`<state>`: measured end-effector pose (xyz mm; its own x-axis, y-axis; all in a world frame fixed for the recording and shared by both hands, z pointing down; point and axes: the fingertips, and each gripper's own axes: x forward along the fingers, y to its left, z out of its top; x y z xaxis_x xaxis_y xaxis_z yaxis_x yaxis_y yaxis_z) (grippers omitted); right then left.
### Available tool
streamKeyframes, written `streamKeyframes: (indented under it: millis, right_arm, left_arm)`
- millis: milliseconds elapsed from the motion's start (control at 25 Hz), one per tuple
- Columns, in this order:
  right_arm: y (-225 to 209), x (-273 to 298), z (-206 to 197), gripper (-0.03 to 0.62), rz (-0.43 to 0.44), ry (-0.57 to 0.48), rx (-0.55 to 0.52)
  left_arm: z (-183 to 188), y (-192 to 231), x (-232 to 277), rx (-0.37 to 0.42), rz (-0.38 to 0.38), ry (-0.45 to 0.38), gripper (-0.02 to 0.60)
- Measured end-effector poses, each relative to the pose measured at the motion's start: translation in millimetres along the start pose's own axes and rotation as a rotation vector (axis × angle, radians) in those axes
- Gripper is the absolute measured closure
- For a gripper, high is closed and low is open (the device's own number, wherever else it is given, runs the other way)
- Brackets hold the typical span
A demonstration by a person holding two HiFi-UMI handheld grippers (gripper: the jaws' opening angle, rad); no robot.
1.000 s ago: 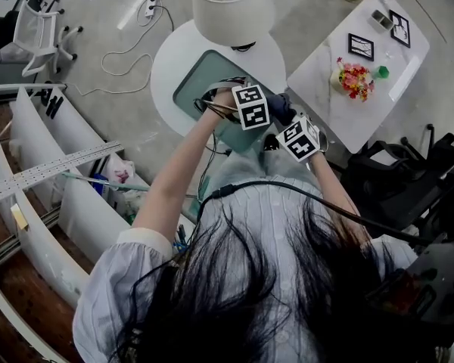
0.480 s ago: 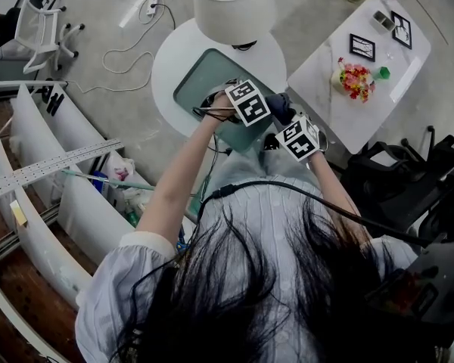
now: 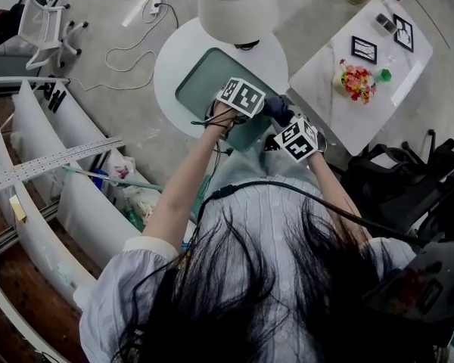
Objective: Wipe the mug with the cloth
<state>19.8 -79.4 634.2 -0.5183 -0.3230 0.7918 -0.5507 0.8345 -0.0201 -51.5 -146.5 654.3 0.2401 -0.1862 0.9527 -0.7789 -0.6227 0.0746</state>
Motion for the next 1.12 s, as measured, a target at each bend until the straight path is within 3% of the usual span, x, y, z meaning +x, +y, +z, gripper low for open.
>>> streamKeyframes:
  millis: [160,520,640,720,840,1120]
  right_arm:
    - [2.2,0.9,-1.1,0.500,0.003,0.005,-0.001]
    - [0.6,-0.4,-3.5,0.500,-0.002,0.007,0.036]
    - [2.9,0.6,-1.9,0.500,0.005,0.008,0.032]
    - [4.1,1.5,-0.7,0.500,0.009,0.010,0.028]
    - [4.2,1.9,-1.8,0.500,0.011,0.014,0.028]
    - [4.0,2.8,-2.0,0.500,0.013,0.009,0.051]
  left_arm:
    - [-5.1,0.5,-2.4,-0.193,-0.007,-0.010,0.529]
    - [-18.0,10.8,-13.4,-0.716,-0.014,-0.090,0.529]
    - [-20.6,11.7,-18.4,-0.828,-0.003,-0.110,0.529]
    - [-20.8,12.5,-18.9,-0.828,0.010,-0.114,0.529]
    - [-18.9,11.3,-19.2,-0.759,0.014,-0.102,0.529]
    - [-9.7,11.7,-13.2,-0.508,-0.007,-0.118,0.523]
